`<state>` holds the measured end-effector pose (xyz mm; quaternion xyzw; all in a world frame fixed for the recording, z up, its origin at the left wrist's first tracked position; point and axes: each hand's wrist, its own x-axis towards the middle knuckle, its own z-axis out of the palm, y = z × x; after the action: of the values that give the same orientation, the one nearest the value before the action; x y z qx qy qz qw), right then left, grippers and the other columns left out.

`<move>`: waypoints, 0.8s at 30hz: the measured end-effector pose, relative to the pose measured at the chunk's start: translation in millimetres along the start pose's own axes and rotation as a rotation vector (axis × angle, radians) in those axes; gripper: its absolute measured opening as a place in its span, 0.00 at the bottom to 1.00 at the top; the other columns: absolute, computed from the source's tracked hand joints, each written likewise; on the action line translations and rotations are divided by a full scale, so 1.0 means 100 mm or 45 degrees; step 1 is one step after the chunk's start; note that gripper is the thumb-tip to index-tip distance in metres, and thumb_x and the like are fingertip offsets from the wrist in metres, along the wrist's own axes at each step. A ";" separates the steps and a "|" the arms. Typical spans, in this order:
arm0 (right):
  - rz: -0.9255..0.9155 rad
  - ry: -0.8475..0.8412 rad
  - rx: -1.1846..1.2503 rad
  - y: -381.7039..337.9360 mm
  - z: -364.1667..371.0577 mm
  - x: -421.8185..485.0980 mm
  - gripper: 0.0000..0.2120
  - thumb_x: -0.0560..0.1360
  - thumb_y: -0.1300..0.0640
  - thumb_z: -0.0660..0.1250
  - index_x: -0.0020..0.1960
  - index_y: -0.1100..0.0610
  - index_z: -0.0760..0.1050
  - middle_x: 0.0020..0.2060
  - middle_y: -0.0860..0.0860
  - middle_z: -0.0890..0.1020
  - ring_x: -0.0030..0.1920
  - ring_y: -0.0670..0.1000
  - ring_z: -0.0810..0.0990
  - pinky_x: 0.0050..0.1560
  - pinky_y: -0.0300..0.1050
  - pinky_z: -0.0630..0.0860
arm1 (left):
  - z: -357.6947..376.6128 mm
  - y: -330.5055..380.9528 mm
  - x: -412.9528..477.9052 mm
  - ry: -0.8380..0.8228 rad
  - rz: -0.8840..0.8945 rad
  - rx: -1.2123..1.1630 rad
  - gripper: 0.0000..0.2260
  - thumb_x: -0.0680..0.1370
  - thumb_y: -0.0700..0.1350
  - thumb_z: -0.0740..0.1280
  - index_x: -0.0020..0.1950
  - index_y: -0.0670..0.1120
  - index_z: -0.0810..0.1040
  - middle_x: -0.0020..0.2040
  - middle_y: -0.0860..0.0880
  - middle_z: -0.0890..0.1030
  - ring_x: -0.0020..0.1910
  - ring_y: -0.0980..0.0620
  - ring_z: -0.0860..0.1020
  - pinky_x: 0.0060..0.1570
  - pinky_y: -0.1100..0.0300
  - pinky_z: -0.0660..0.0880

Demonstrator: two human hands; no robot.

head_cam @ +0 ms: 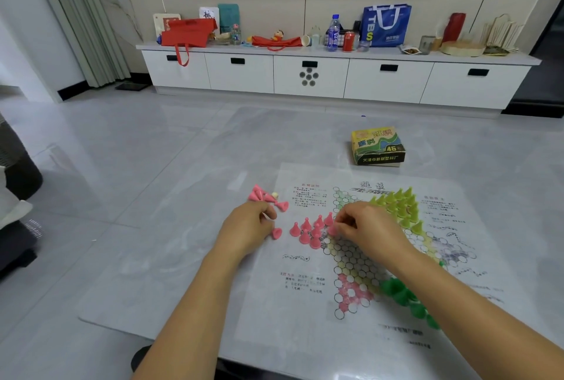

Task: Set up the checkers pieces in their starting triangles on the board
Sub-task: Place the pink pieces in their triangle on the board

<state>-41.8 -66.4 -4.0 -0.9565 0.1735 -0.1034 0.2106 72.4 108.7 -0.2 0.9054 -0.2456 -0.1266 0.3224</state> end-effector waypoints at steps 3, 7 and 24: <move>0.017 -0.024 0.014 -0.03 0.01 0.03 0.07 0.72 0.52 0.68 0.47 0.55 0.79 0.46 0.49 0.82 0.46 0.50 0.78 0.47 0.48 0.76 | -0.01 -0.01 0.00 0.008 0.019 0.049 0.11 0.75 0.37 0.62 0.53 0.46 0.78 0.46 0.50 0.74 0.45 0.51 0.71 0.44 0.64 0.64; 0.032 -0.032 0.035 -0.05 0.03 0.04 0.07 0.72 0.53 0.68 0.47 0.55 0.79 0.46 0.49 0.82 0.46 0.50 0.79 0.47 0.48 0.77 | -0.03 -0.02 -0.01 -0.069 0.046 0.056 0.11 0.72 0.36 0.66 0.53 0.46 0.78 0.45 0.50 0.72 0.44 0.52 0.72 0.40 0.62 0.67; 0.073 -0.060 0.090 -0.06 0.06 0.05 0.08 0.72 0.52 0.69 0.48 0.55 0.79 0.46 0.49 0.83 0.46 0.50 0.79 0.50 0.48 0.77 | -0.01 -0.07 0.03 0.042 0.065 -0.265 0.05 0.71 0.35 0.67 0.39 0.44 0.76 0.34 0.50 0.74 0.33 0.56 0.71 0.32 0.69 0.65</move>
<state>-34.0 -60.9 -6.6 -0.9453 0.1921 -0.0808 0.2510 78.4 112.3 -4.2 0.8624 -0.2488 -0.1280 0.4217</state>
